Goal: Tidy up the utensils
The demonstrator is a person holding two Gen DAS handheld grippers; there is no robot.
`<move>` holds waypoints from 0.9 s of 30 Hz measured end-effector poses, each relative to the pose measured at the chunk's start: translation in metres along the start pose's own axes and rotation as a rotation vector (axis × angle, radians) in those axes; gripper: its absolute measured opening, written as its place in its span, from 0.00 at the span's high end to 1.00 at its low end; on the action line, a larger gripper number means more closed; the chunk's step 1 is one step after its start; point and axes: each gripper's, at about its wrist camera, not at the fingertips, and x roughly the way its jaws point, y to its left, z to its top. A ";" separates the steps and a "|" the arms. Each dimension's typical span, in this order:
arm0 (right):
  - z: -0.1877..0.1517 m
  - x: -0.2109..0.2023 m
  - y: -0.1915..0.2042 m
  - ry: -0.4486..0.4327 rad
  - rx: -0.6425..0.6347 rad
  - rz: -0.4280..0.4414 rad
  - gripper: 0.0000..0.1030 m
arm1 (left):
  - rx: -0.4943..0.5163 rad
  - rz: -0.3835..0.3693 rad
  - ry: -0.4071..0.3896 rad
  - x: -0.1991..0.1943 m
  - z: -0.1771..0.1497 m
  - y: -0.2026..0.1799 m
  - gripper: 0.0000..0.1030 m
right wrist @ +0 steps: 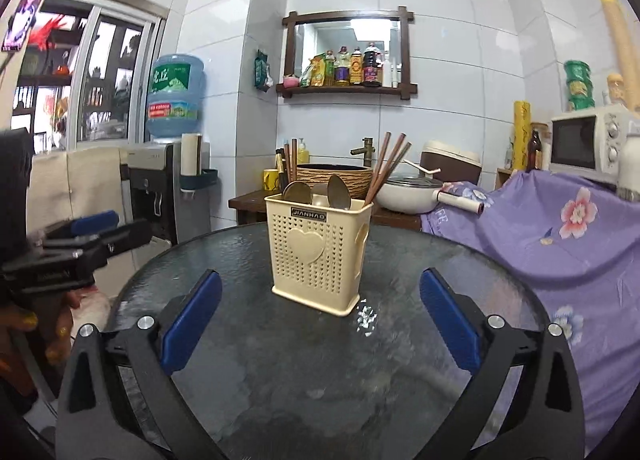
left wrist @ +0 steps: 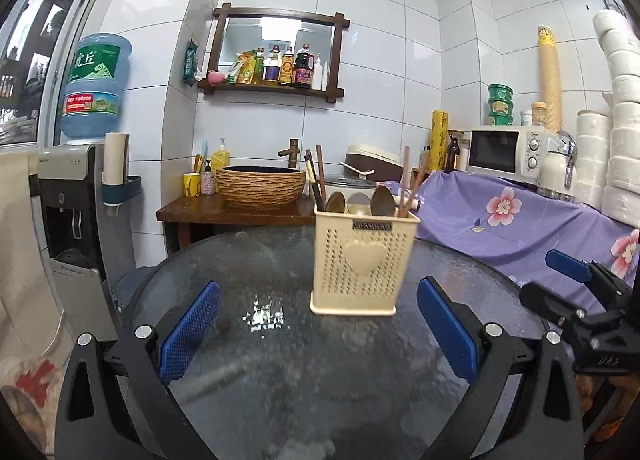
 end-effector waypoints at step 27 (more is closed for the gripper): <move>-0.051 -0.129 0.012 -0.040 0.045 0.008 0.05 | -0.035 -0.033 0.050 -0.096 -0.045 -0.003 0.06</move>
